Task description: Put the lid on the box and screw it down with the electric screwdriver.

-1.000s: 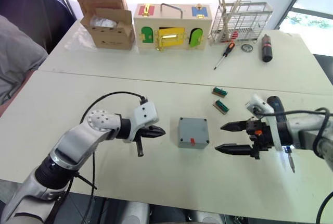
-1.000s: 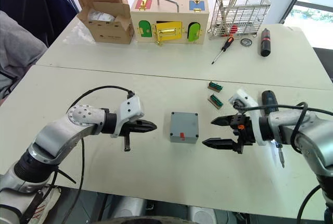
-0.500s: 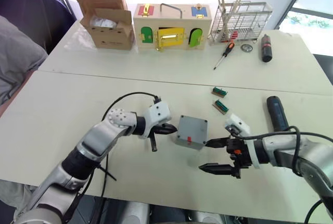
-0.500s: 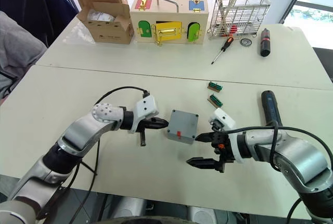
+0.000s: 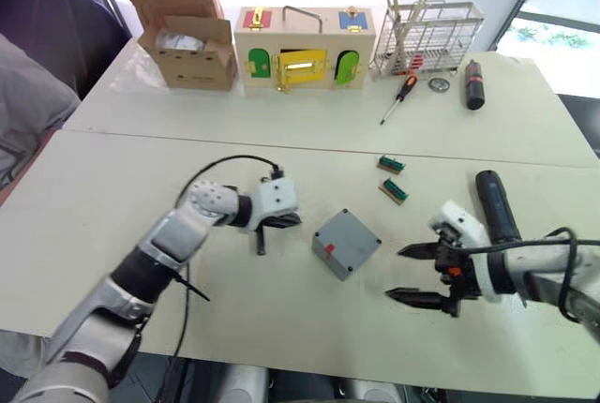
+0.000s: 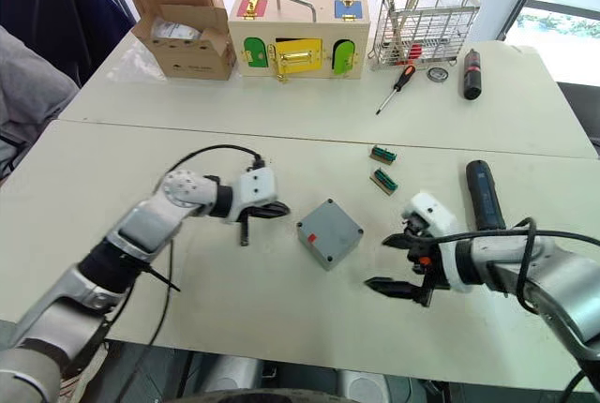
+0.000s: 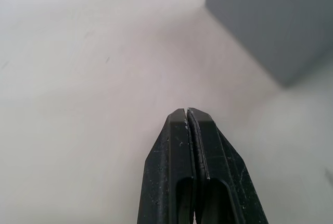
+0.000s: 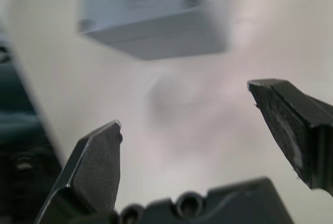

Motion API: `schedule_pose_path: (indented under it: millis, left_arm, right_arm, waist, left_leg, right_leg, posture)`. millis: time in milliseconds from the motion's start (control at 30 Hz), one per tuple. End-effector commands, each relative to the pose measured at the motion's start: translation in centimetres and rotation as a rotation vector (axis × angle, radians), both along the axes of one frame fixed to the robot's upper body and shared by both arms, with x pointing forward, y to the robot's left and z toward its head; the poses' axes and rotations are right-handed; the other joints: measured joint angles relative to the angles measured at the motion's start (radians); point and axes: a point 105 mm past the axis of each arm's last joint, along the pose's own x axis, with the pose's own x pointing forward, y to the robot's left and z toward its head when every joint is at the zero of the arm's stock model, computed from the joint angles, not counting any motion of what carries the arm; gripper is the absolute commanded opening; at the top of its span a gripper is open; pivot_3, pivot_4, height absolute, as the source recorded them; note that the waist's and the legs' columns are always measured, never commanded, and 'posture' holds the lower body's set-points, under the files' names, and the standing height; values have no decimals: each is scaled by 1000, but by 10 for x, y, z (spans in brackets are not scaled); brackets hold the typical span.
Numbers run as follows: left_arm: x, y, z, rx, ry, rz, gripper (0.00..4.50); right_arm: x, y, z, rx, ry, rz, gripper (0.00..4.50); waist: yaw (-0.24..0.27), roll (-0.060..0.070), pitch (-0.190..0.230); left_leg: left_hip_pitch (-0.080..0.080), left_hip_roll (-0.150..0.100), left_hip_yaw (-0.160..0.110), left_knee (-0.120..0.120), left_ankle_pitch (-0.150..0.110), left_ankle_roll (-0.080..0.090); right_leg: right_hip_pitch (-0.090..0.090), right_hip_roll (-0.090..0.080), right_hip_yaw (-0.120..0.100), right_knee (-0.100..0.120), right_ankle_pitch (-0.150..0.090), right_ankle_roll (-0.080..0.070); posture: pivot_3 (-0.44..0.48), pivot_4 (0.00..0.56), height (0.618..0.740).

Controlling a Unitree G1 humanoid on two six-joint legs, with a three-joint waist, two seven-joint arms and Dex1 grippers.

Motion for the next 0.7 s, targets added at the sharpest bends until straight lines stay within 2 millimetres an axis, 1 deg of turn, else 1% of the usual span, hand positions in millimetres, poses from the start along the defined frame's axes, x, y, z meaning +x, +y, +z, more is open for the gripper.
schedule_pose_path:
  millis: [33, 67, 167, 267, 300, 367, 467, 533, 700]
  left_arm:
    - [-37, -8, 14, -28, 75, -132, 0]
    - [-43, -9, 13, -25, 96, -149, 0]
    - [-65, -18, 11, -96, 197, -167, 0]
    - [-70, -23, 9, -114, 215, -157, 0]
    - [-70, -25, 9, -129, 219, -149, 0]
    - [-65, -34, 5, -142, 200, -131, 0]
    - [-60, -40, -1, -134, 182, -122, 0]
    - [-53, -42, -3, -132, 170, -111, 0]
    - [-33, -42, -4, -112, 107, -97, 0]
  right_arm:
    - [16, 6, 3, 13, -83, 39, 4460]
    - [19, 7, 3, 15, -90, 46, 4460]
    - [24, 21, 4, 32, -113, 140, 4460]
    - [24, 29, 4, 45, -109, 196, 4460]
    - [23, 31, 4, 46, -105, 209, 4460]
    - [15, 40, 2, 62, -74, 277, 4460]
    - [2, 51, -1, 80, -34, 344, 4460]
    - [-3, 54, -5, 76, -18, 361, 4460]
    - [-1, 54, -10, 65, -24, 320, 4460]
  waist:
    - [-9, 0, 0]
    - [-10, 0, 0]
    - [-11, 0, 0]
    - [-11, 0, 0]
    - [-10, 0, 0]
    - [-8, 0, 0]
    - [-10, 0, 0]
    - [-11, 0, 0]
    - [-10, 0, 0]
  left_leg:
    - [0, 0, 0, 0, 0, 0]
    - [0, 0, 0, 0, 0, 0]
    - [0, 0, 0, 1, 0, 0]
    - [0, 0, 0, 1, 0, 0]
    - [0, 0, -1, 1, 0, 0]
    - [0, 0, -1, 1, 0, 0]
    - [0, -1, 0, 1, 0, 0]
    - [0, -1, 0, 1, 0, 0]
    - [0, 0, 0, 1, 0, 0]
  right_leg:
    - [0, 0, 0, 0, 0, 0]
    - [0, -1, 0, 0, 0, 0]
    - [1, -2, 0, 0, 0, 0]
    - [0, -2, 0, 0, 0, 0]
    - [0, -2, 0, 0, 0, 0]
    - [1, -2, 0, 1, 0, 0]
    - [1, -2, 0, 1, 0, 0]
    - [1, -1, 0, 1, 0, 0]
    - [0, -1, 0, 1, 0, 0]
  posture:
    - [0, 150, 740]
    - [0, 150, 740]
    - [0, 150, 740]
    - [0, 150, 740]
    - [0, 150, 740]
    - [0, 150, 740]
    - [0, 150, 740]
    - [0, 150, 740]
    - [0, 150, 740]
